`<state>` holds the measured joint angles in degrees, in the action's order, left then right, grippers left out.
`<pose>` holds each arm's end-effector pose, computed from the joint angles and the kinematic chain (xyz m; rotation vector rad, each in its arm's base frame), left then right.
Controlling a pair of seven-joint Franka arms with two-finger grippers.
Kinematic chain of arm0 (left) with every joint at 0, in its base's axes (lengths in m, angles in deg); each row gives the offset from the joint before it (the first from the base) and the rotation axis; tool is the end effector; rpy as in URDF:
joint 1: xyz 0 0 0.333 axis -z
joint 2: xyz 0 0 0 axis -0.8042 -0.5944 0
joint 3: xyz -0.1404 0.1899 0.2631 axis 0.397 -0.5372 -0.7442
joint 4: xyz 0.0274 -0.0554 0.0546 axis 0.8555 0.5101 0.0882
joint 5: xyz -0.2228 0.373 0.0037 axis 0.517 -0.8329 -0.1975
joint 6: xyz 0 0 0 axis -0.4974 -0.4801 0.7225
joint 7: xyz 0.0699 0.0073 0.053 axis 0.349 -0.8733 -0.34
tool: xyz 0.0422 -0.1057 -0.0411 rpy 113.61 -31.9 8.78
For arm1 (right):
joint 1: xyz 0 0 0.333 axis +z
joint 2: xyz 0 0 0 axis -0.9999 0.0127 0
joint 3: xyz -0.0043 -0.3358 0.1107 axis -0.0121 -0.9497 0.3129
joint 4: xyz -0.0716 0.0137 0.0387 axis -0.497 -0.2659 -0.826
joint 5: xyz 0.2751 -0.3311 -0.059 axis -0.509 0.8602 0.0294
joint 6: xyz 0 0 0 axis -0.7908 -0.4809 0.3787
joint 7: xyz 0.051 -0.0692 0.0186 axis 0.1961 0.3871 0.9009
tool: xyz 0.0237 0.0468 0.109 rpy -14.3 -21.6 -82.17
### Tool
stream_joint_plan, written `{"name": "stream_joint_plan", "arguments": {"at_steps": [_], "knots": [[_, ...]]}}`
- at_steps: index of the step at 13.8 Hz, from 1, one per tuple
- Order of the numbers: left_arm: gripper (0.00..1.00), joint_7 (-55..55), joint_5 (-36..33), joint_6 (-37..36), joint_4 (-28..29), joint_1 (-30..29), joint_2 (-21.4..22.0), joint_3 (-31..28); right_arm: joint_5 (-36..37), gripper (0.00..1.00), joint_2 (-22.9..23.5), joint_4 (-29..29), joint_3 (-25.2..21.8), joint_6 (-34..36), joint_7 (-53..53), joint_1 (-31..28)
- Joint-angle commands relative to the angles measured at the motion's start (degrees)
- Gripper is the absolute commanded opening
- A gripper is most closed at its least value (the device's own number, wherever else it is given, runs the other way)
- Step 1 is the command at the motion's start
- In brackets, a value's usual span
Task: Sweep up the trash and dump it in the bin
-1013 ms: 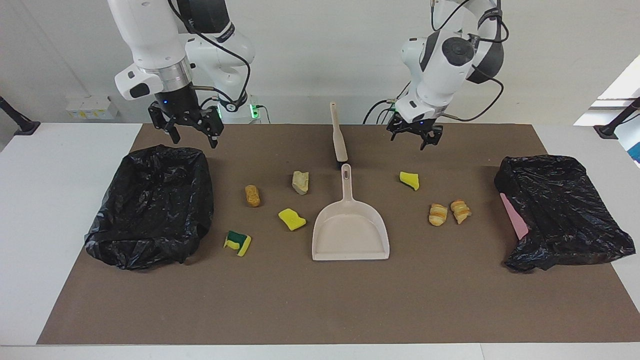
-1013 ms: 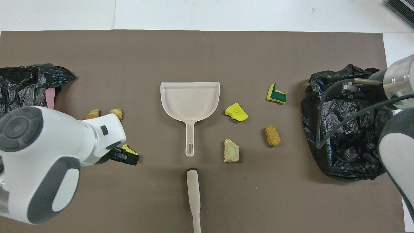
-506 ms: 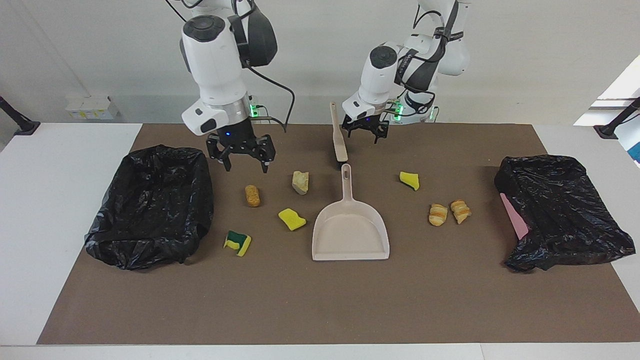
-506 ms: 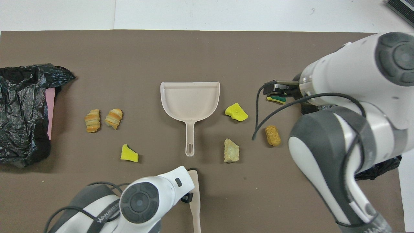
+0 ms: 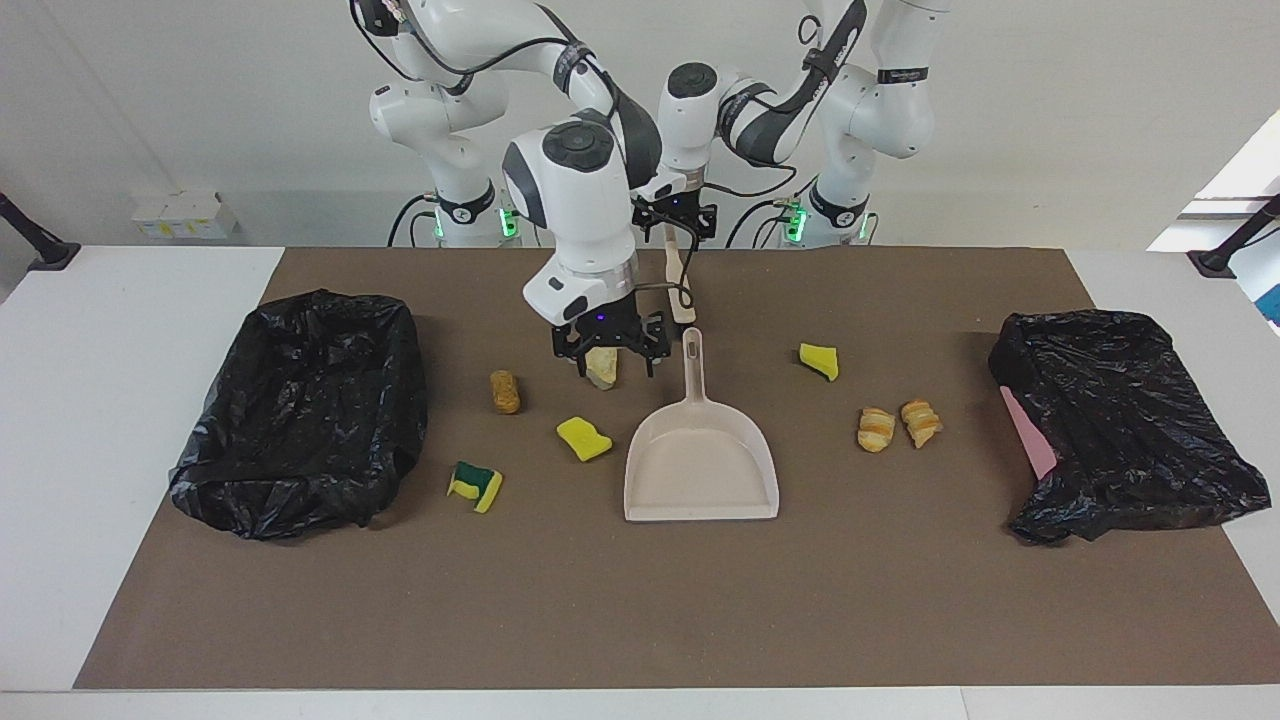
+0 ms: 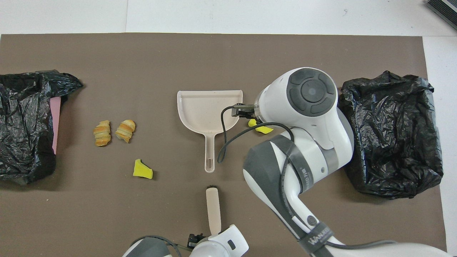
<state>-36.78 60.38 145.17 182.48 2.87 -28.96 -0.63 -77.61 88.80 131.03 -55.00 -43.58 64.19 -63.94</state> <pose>0.2028 -0.4112 0.3457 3.0725 -0.4199 -0.0949 0.6155 0.3583 0.4602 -3.0486 0.1273 -0.1444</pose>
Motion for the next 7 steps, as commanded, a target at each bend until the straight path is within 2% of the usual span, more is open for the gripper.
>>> {"name": "stream_joint_plan", "arguments": {"at_steps": [1, 3, 4, 5, 7], "knots": [[1.0, -2.25, 0.36, 3.38, 3.48, 2.57, 2.08, -1.16, 0.48, 1.0, 4.22, -2.9, -0.24, -0.73, 3.92, 4.09], [1.0, -3.31, 0.36, 3.83, 4.36, 2.66, 2.08, -1.07, 2.5, 1.0, 7.73, -4.83, -0.24, -0.73, 6.81, 6.38], [0.95, -3.66, 0.44, 3.75, 4.45, 2.66, 2.08, -1.07, 3.12, 1.0, 9.49, -6.06, -0.24, -0.73, 7.27, 7.09], [0.75, -4.54, 0.44, 3.57, 4.45, 2.66, 2.17, -1.07, 3.21, 1.0, 10.38, -6.42, -0.15, -0.91, 7.18, 7.27], [0.62, -5.5, 0.44, 3.48, 4.45, 2.66, 2.17, -1.07, 3.13, 0.99, 11.87, -6.34, -0.15, -2.22, 6.92, 8.15]]}}
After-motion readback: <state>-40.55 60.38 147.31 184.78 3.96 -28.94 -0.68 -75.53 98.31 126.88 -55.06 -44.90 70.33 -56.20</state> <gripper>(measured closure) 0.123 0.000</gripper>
